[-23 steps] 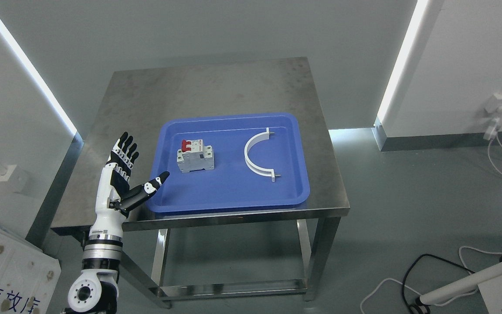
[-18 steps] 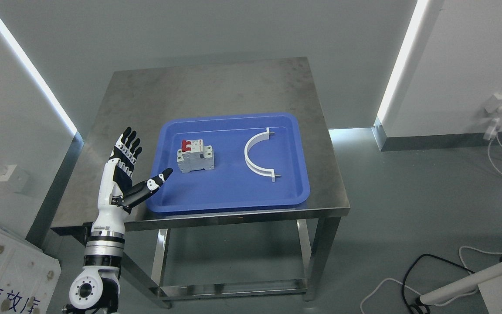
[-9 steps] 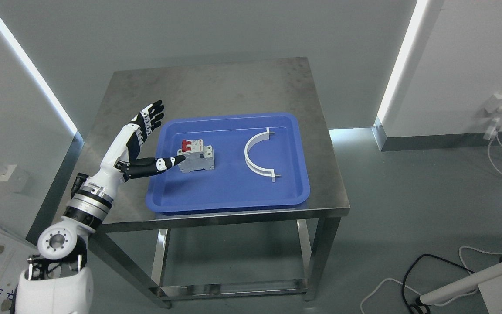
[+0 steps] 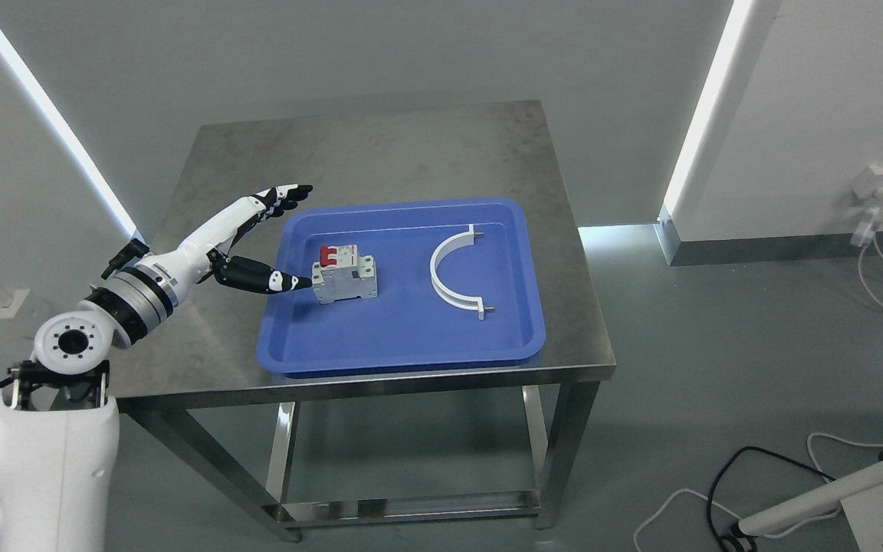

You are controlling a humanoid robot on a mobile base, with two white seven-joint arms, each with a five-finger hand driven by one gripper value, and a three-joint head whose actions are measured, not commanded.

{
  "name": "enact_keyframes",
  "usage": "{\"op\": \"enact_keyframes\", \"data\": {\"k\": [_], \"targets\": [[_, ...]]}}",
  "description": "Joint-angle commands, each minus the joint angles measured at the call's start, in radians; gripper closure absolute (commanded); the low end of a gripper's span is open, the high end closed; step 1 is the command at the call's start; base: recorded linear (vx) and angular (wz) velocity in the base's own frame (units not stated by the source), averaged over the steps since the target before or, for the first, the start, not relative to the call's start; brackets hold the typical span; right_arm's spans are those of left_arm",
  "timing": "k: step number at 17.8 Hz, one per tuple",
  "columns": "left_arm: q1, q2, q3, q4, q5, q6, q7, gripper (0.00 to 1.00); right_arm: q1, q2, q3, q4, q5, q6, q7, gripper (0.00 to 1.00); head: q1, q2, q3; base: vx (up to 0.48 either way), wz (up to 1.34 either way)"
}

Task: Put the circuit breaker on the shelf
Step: 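Close the left hand around the grey-and-red circuit breaker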

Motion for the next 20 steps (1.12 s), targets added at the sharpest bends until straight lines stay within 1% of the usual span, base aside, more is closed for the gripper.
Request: {"op": "enact_keyframes", "data": {"k": [1,3,8,10,12,15,17,18,20], "targets": [[-0.116,0.079,-0.201,0.122,-0.063,0.092,-0.040,0.08,0.017,-0.017,0.000,0.000,0.001,-0.041,0.000,0.00,0.0000,0.000,0.000,0.000,0.00],[-0.136,0.059,-0.220,0.122,-0.065,0.124,-0.069,0.08,0.017,-0.017,0.000,0.000,-0.001,-0.041,0.000,0.00,0.0000,0.000,0.000,0.000,0.00],[-0.134,0.020,-0.235,0.122,-0.062,0.126,-0.099,0.09,0.017,-0.017,0.000,0.000,-0.001,-0.041,0.000,0.00,0.0000,0.000,0.000,0.000,0.00],[-0.134,-0.015,-0.235,0.122,-0.060,0.126,-0.113,0.09,0.017,-0.017,0.000,0.000,0.001,-0.041,0.000,0.00,0.0000,0.000,0.000,0.000,0.00],[-0.134,-0.027,-0.238,0.124,-0.065,0.126,-0.113,0.10,0.017,-0.017,0.000,-0.001,0.001,-0.041,0.000,0.00,0.0000,0.000,0.000,0.000,0.00],[-0.137,-0.027,-0.258,0.128,-0.071,0.126,-0.110,0.13,0.017,-0.017,0.000,0.000,0.001,-0.041,0.000,0.00,0.0000,0.000,0.000,0.000,0.00],[-0.148,-0.024,-0.260,0.130,-0.074,0.124,-0.109,0.18,0.017,-0.017,0.000,-0.001,0.001,-0.041,0.000,0.00,0.0000,0.000,0.000,0.000,0.00],[-0.150,-0.021,-0.263,0.131,-0.095,0.124,-0.109,0.21,0.017,-0.017,0.000,0.000,0.001,-0.041,0.000,0.00,0.0000,0.000,0.000,0.000,0.00],[-0.144,-0.020,-0.263,0.131,-0.164,0.123,-0.109,0.23,0.017,-0.017,0.000,0.000,-0.001,-0.041,0.000,0.00,0.0000,0.000,0.000,0.000,0.00]]}}
